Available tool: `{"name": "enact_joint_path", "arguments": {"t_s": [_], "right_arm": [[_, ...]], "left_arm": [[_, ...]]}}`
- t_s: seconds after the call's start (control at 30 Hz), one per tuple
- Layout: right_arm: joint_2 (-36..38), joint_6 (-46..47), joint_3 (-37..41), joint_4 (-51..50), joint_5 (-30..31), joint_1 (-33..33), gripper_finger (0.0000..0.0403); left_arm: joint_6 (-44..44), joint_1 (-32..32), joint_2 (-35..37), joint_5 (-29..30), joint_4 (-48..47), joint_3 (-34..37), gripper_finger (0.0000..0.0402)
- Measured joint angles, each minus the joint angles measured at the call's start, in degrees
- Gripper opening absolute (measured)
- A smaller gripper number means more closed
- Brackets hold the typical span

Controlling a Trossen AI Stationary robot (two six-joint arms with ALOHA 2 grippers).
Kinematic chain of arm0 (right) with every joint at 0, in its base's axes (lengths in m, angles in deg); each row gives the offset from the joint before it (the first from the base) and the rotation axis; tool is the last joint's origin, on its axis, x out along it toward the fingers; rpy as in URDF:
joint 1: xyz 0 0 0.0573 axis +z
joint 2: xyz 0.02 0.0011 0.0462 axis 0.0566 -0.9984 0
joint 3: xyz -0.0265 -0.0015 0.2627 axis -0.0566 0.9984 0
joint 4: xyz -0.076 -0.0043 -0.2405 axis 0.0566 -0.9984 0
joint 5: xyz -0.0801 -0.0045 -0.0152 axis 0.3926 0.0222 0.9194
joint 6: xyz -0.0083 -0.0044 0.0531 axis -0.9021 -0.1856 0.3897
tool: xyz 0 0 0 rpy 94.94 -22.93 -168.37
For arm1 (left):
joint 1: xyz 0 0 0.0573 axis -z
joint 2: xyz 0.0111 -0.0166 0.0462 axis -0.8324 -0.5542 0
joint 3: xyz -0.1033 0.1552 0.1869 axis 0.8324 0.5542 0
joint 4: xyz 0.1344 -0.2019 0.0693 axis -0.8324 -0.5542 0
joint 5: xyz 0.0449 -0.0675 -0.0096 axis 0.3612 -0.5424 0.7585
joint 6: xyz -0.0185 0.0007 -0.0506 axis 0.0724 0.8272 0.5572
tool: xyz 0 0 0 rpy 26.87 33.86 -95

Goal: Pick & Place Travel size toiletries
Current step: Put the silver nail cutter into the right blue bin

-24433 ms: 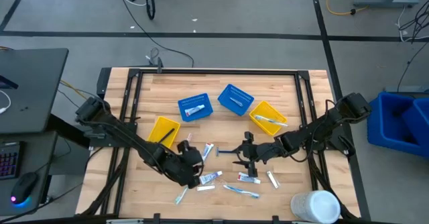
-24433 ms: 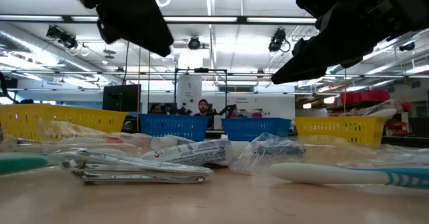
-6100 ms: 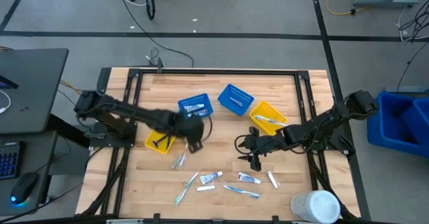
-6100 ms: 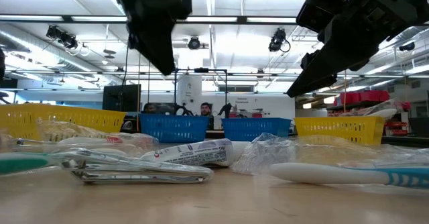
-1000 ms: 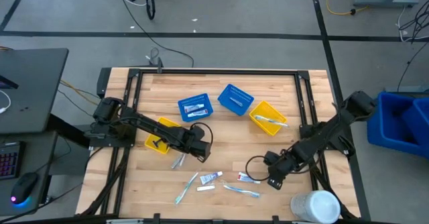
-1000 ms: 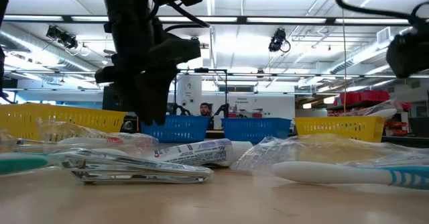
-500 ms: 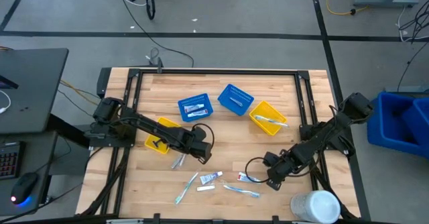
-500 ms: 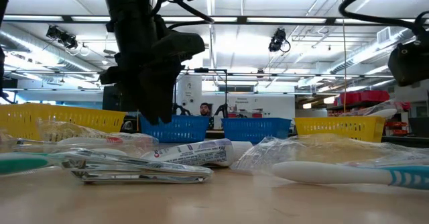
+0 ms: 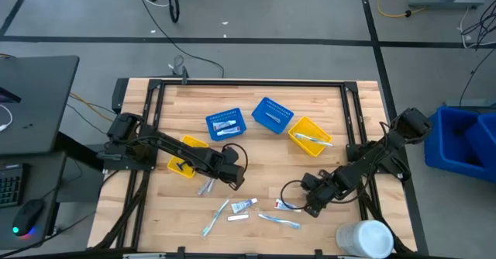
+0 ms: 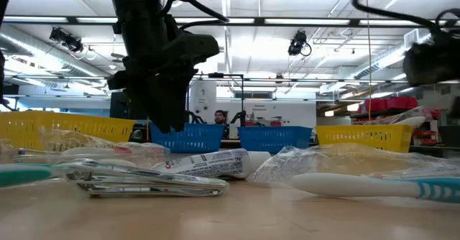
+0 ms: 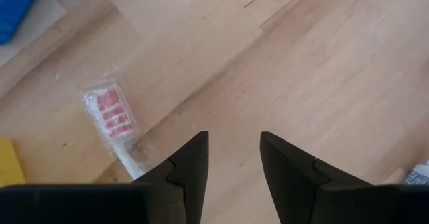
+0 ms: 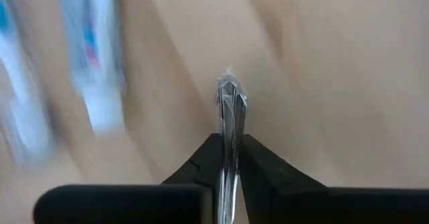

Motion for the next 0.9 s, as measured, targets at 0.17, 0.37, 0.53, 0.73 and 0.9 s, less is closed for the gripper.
{"name": "enact_joint_path", "arguments": {"t_s": [0.17, 0.37, 0.53, 0.73, 0.9], "right_arm": [[2.6, -9.5, -1.6, 1.9, 7.8, -2.1, 0.0047], [5.4, -33.5, -4.3, 10.7, 31.0, -11.2, 0.0049], [5.8, -54.3, -4.4, 24.5, 25.0, -25.5, 0.0055], [5.7, -61.2, -4.4, 25.6, 17.0, -42.8, 0.0056], [3.6, -64.6, -4.3, 25.2, 9.0, -53.4, 0.0057]], "left_arm": [[-5.6, 0.0, 1.5, -0.6, -0.1, 0.0, 0.0144], [-9.2, 0.4, 3.0, 2.2, 0.8, -0.5, 0.0144], [-14.9, 0.3, 3.0, 2.0, 4.2, -0.8, 0.0144], [-15.1, 0.3, 3.0, 2.3, 6.8, -0.8, 0.0144], [-15.9, 0.3, 2.9, 2.9, 8.0, -0.8, 0.0144]]}}
